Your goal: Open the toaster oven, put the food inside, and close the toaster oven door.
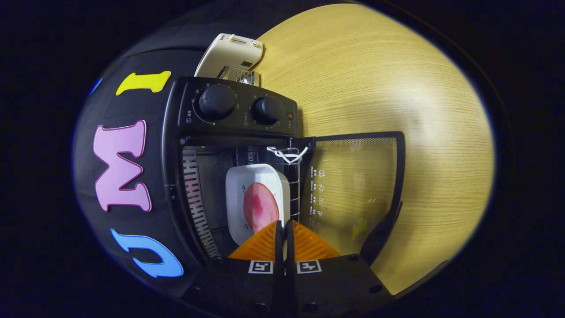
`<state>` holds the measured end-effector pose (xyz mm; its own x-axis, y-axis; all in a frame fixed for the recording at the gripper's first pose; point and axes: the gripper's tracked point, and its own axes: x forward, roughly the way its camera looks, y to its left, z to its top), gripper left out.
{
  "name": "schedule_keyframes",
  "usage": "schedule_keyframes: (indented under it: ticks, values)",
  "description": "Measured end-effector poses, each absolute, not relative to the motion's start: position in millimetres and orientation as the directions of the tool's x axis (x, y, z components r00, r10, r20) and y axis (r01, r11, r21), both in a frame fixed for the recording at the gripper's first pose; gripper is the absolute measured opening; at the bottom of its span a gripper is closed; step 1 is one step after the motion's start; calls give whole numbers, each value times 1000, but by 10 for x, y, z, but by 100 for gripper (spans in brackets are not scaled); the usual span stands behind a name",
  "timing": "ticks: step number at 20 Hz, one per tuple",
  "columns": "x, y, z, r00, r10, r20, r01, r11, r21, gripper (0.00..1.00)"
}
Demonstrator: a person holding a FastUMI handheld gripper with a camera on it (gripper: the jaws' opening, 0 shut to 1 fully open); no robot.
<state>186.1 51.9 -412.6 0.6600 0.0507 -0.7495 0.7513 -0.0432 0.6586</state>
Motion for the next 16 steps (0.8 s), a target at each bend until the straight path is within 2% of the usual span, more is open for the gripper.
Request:
schedule_keyframes:
  ticks: [5,8,10,13,15,16]
  values:
    - [2035,665,-4142,667,49,-743,744,-84,663,6]
    - [2011,749,-4130,674,98,-732,739,-72,670,13]
    - [1951,742,-4100,667,112,-737,744,-54,666,28]
    - [1821,717,-4102,637,126,-761,769,-26,639,66]
    - [1733,737,-4065,628,151,-764,772,5,635,96]
    - [1690,762,-4047,622,167,-765,774,19,633,99]
